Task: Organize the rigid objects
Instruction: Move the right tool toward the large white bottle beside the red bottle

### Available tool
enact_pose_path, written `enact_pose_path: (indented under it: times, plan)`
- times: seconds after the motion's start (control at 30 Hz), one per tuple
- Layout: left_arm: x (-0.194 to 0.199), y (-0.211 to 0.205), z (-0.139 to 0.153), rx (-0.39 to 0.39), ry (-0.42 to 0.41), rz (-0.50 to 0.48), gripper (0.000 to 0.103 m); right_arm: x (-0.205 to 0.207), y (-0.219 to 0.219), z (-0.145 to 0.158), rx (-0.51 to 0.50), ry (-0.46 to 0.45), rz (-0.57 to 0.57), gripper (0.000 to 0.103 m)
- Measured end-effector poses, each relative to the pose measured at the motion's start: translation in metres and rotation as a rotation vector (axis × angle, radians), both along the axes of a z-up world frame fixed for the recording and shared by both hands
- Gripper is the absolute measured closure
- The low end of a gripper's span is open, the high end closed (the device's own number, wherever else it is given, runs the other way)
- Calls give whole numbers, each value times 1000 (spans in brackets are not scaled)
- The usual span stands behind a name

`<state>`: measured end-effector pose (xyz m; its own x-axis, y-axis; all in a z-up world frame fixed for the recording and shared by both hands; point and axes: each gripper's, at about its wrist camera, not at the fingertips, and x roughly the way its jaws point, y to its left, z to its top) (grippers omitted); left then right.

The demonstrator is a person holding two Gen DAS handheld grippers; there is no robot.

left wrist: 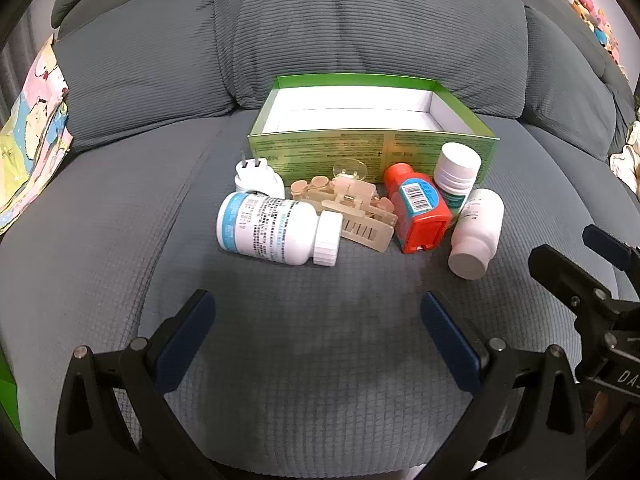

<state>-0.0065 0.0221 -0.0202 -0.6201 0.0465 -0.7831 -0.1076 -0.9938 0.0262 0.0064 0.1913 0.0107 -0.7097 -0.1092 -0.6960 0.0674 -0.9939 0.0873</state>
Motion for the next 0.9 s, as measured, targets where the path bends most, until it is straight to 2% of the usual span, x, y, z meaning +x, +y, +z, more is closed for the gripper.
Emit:
enact_pose_path:
  times: [0.1, 0.23, 0.57, 0.73, 0.9]
  plan:
    - [-1, 2, -1, -20, -8, -6, 1, 1, 1, 0, 17, 7, -6, 0]
    - [-3, 5, -3, 9, -7, -12, 1, 1, 2, 1, 35, 16, -15, 0]
    - [-8, 16, -11, -6, -28, -32, 1, 0, 9, -1, 55, 20, -29, 0]
    - [-10, 26, -20, 10, -48, -84, 1, -5, 22, -6, -8, -8, -18, 0]
    - [-15, 37, -29, 27, -73, -122, 1, -10, 32, -9, -11, -24, -36, 0]
